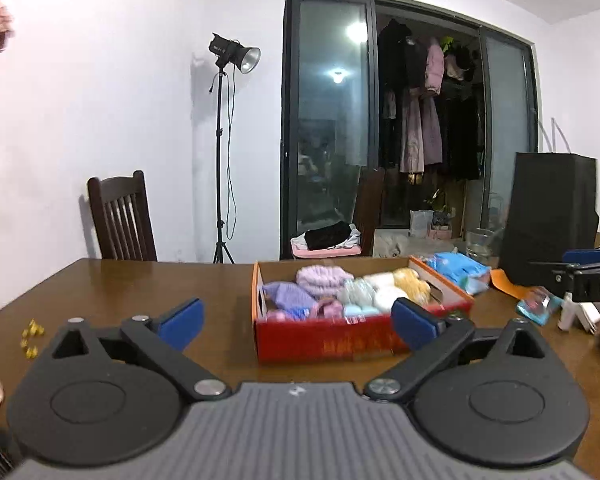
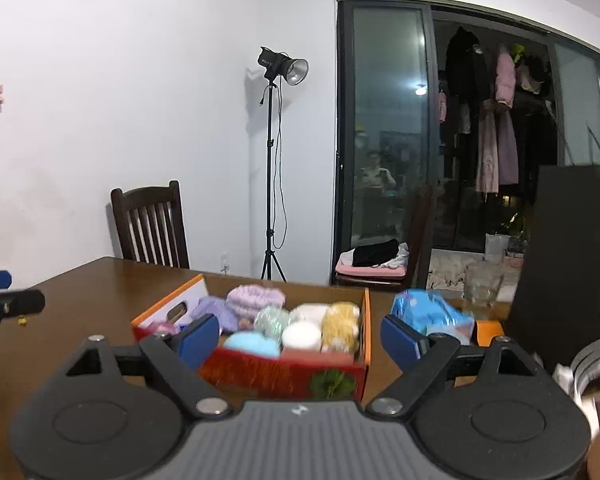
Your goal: Organize soft objects
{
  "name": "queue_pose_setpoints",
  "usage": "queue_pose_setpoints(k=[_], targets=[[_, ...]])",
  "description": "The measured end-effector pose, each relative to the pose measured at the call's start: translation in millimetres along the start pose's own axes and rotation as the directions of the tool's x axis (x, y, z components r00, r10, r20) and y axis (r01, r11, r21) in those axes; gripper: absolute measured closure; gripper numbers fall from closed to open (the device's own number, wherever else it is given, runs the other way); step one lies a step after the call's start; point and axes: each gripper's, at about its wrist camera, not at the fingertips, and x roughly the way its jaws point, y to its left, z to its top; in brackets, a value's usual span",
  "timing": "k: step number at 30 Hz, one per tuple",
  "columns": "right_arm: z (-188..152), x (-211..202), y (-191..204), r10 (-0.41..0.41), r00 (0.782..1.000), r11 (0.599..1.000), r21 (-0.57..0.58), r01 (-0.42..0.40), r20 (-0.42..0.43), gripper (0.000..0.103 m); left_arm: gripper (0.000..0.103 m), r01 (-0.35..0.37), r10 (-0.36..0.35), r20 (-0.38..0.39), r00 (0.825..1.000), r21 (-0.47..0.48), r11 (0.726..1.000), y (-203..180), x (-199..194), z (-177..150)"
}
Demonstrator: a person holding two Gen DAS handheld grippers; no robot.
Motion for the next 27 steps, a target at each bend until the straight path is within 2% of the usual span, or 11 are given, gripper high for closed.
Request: queue_pose_setpoints(k=[7,13,16,18,21,27], targets=[[-66.6,-67.4,26.2,-0.013,1.000,1.000,-0.011,0.013,-0.009,0.015,0.000,-0.020,0.019,0.036,0.999,0.033,0.999,-10.5,-73.5,-59.4],[-120.5,-130.7,60.8,-0.042,0.999,0.999,0.016,0.042,-0.027,0.014,0.000,-0.037,0.036,0.039,0.999,0.002,0.999,-15.9,-133.4,-93.5],[-141.8,-164.2,77.3,0.002,0.999,0.998,0.068,0.000,-0.032,0.014,0.000,-0.010,0.011,0.021,1.000,-0.026,1.000,-14.3,-164.2,-107.8],[-151.9,-182.6,85.7,0.022,1.000,0.994,0.106,-0.020,-0.017,0.013,0.000,-0.009,0.009,0.010,1.000,-0.006,1.000,-16.3,-175.3,-114.5],[-159.1,-189.5,97.6,0.023,1.000,0.998,0.066,-0.022,-0.007,0.011,0.000,-0.026,0.025,0.023,0.999,0.037,0.999,-20.8,-179.3,-117.1],[-156.4,-189.9,96.1,0.004,1.000,0.997,0.083,-0.004,0.008,0.011,0.000,-0.026,0.025,0.027,0.999,0.012,1.000,-17.0,-180.0,-116.3]])
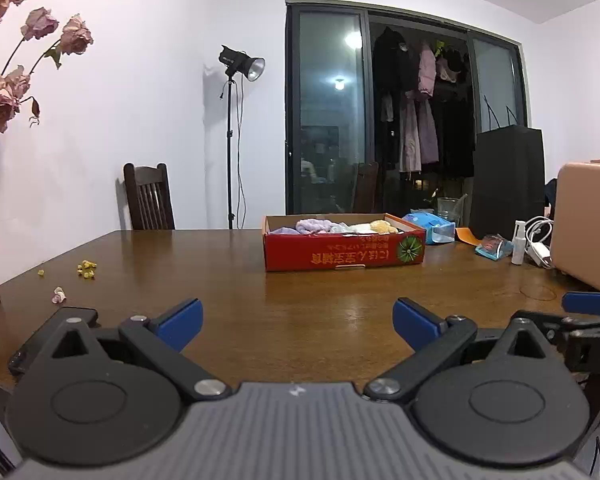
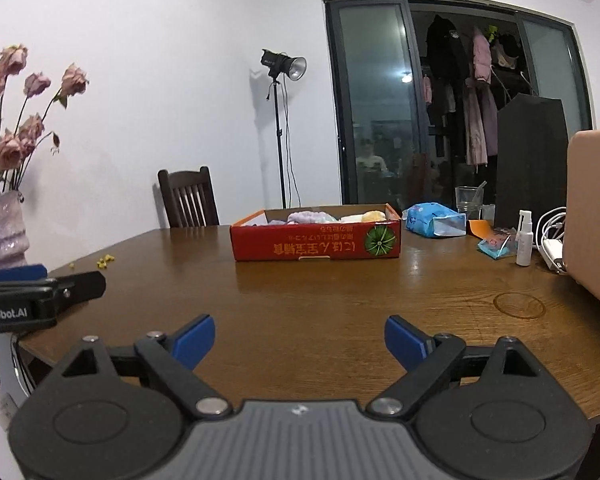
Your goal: Organize soft objects
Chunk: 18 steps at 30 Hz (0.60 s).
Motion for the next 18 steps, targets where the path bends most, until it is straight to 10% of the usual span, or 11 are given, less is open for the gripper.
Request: queue_pose_setpoints(k=[18], targets=[[2.7,2.8,-4.4,-0.010,1.000,0.999,0.039,0.010,-0.001,0.001,0.000,-0.006,0.006,0.000,1.000,-0.007,1.000,-0.6,0.2,2.0]])
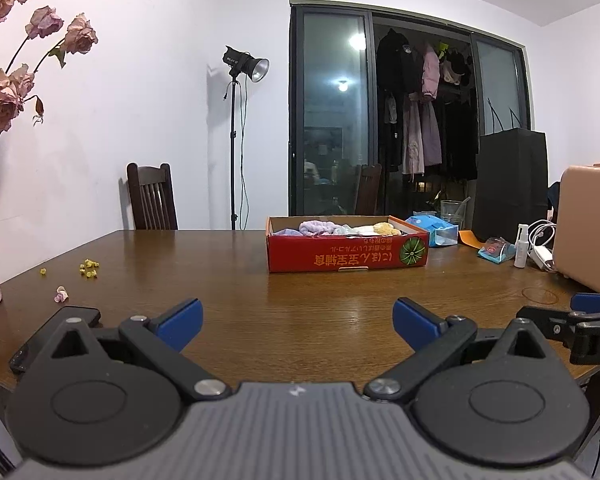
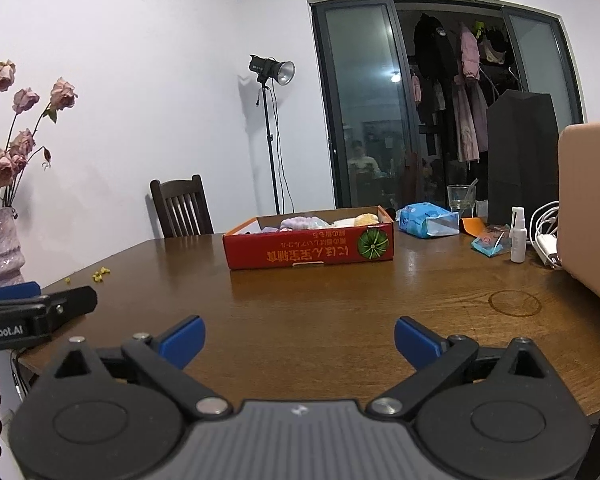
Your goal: Organize soft objects
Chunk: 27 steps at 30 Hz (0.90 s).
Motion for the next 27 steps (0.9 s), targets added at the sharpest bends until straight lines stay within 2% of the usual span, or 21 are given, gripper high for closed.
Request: queue_pose_setpoints(k=[27], targets=[[1.1,3.6,-0.6,-0.006,1.000,1.000,0.006,0.006,-0.006,0.001,0.000,0.004,-0.004,-0.008,1.000,0.003,1.000,-0.7,-0.9,-1.1]])
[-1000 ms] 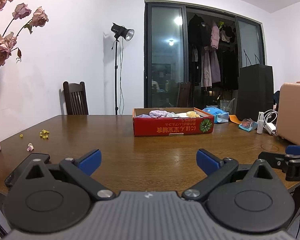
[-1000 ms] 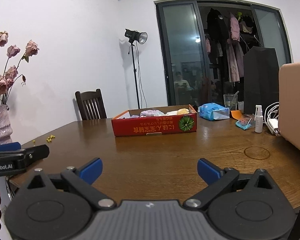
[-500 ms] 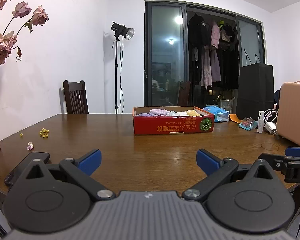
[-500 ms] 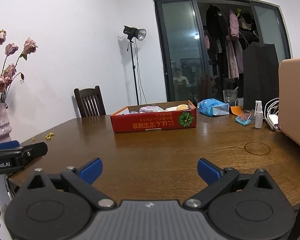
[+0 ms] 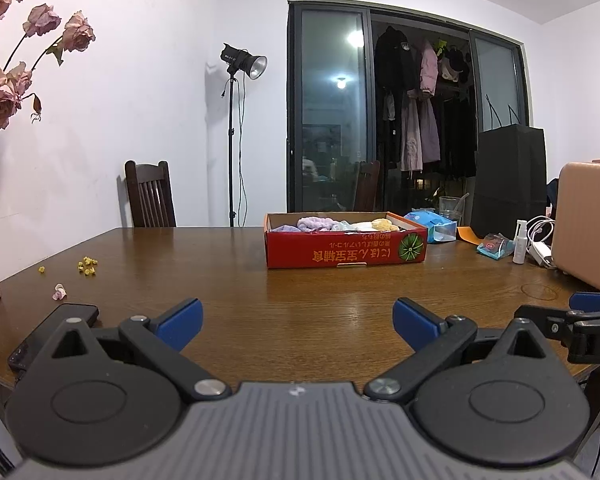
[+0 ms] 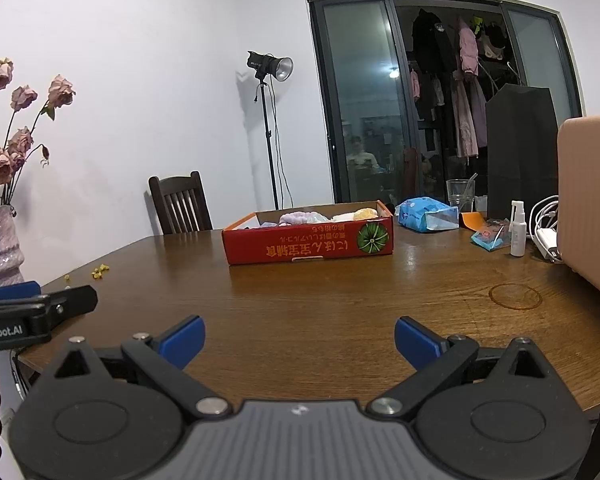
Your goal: Organize soft objects
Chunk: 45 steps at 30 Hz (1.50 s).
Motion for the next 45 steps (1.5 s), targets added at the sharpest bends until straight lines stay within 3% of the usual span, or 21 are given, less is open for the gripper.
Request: queue_pose_setpoints(k=[45], targets=[[-3.8,0.0,2.2,0.001,1.000,1.000,0.008,-0.001,-0.006,0.001,0.000,0.001,-0.001,-0.007,1.000,-0.003,1.000,0.9,-0.1,-1.0]])
